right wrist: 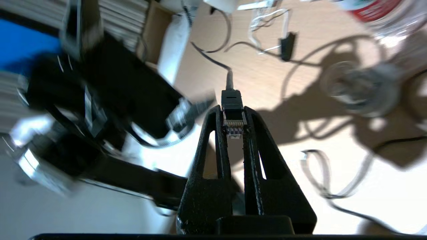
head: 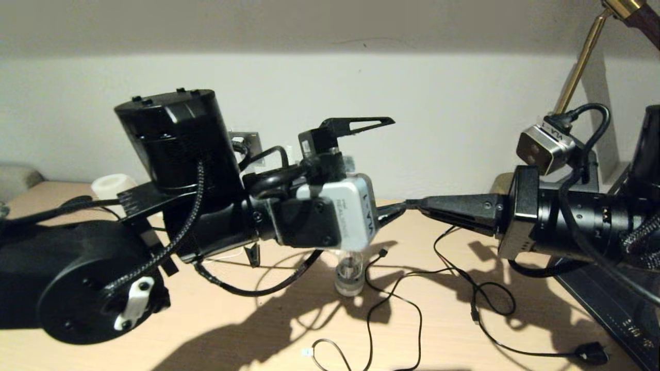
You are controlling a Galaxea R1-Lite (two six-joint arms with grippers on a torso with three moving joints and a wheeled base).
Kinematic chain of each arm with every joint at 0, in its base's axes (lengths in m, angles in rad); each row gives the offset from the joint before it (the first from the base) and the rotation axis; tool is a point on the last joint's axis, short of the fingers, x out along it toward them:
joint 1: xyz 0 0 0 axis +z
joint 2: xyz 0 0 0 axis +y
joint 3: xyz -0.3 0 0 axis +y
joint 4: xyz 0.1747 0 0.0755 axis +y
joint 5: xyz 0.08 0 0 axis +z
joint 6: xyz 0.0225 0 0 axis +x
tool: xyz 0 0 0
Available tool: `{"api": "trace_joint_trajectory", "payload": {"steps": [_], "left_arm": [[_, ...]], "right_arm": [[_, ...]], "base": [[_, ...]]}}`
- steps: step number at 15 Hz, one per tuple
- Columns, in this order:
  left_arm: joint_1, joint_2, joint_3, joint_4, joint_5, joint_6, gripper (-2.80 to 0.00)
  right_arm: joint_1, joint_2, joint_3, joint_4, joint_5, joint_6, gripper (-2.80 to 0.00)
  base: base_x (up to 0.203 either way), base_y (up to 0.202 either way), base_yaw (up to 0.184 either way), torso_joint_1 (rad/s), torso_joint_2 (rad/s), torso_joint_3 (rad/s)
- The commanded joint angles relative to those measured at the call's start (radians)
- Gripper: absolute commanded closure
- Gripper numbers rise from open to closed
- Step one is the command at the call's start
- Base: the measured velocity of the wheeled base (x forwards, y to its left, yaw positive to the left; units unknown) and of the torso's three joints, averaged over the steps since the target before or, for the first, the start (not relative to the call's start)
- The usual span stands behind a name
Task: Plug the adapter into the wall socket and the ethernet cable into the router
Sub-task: Hand it to the other hand
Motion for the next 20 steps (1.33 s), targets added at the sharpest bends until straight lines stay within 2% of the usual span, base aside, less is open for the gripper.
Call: {"api": "trace_joint_trajectory", "payload": {"steps": [1, 3, 5, 7, 9, 11, 14, 17, 18, 20], "left_arm": [[0.003, -0.051, 0.053, -0.007, -0.008, 0.013, -2.8], [0.003, -0.101, 0.125, -0.012, -0.011, 0.019, -2.8], [0.004, -0.134, 0.144, -0.018, -0.012, 0.02, -2.8], [0.041, -0.142, 0.155, -0.017, -0.039, 0.018, -2.8], [0.112, -0.131, 0.136, -0.017, -0.123, 0.019, -2.8], [0.148, -0.104, 0.1, -0.026, -0.193, 0.029, -2.8], [0.154, -0.099, 0.069, -0.058, -0.205, 0.033, -2.8], [0.153, -0.073, 0.038, -0.066, -0.207, 0.031, -2.8], [0.149, -0.068, 0.038, -0.071, -0.207, 0.03, -2.8], [0.142, -0.066, 0.041, -0.078, -0.207, 0.026, -2.8]], "right_arm": [[0.011, 0.045, -0.083, 0.049, 0.004, 0.048, 0.0], [0.011, 0.085, -0.171, 0.117, 0.004, 0.113, 0.0], [0.011, 0.119, -0.226, 0.128, 0.006, 0.152, 0.0], [0.011, 0.152, -0.289, 0.13, 0.028, 0.236, 0.0], [0.011, 0.181, -0.358, 0.13, 0.108, 0.355, 0.0], [0.011, 0.185, -0.374, 0.128, 0.178, 0.407, 0.0], [0.008, 0.211, -0.401, 0.129, 0.262, 0.449, 0.0], [-0.012, 0.227, -0.416, 0.126, 0.427, 0.55, 0.0], [-0.014, 0.225, -0.418, 0.125, 0.455, 0.565, 0.0], [-0.018, 0.219, -0.42, 0.126, 0.456, 0.566, 0.0]], "base": [[0.0, 0.0, 0.0, 0.0, 0.0, 0.0], [0.0, 0.0, 0.0, 0.0, 0.0, 0.0], [0.0, 0.0, 0.0, 0.0, 0.0, 0.0], [0.0, 0.0, 0.0, 0.0, 0.0, 0.0], [0.0, 0.0, 0.0, 0.0, 0.0, 0.0], [0.0, 0.0, 0.0, 0.0, 0.0, 0.0], [0.0, 0.0, 0.0, 0.0, 0.0, 0.0], [0.0, 0.0, 0.0, 0.0, 0.0, 0.0], [0.0, 0.0, 0.0, 0.0, 0.0, 0.0], [0.0, 0.0, 0.0, 0.0, 0.0, 0.0]]}}
